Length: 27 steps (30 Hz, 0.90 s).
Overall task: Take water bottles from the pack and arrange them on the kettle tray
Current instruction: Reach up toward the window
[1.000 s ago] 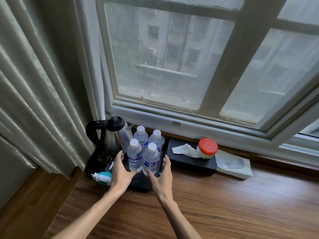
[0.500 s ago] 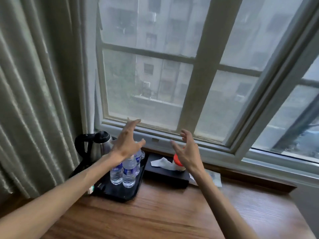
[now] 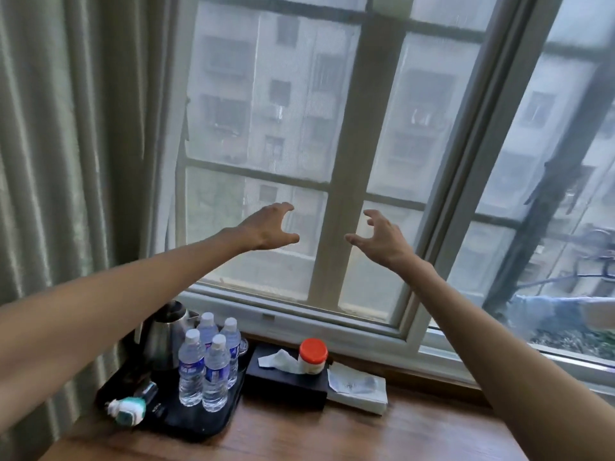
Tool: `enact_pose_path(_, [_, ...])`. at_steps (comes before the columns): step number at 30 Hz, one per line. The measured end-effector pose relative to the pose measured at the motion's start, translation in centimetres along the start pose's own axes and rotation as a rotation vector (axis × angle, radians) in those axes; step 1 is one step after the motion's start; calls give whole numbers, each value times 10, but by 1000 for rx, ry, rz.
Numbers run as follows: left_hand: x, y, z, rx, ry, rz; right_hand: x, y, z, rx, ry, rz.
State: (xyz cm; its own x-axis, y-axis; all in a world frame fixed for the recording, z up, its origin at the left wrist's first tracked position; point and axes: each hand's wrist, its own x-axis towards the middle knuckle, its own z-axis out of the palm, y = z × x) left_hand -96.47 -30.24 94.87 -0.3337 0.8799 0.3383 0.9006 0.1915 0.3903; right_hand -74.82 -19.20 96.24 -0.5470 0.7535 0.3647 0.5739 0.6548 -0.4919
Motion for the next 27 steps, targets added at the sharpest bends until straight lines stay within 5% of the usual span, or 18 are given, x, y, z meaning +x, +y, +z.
enact_pose_path(27, [42,-45,-114,77,-22,-81,72,-81,-8,-77,-16,23])
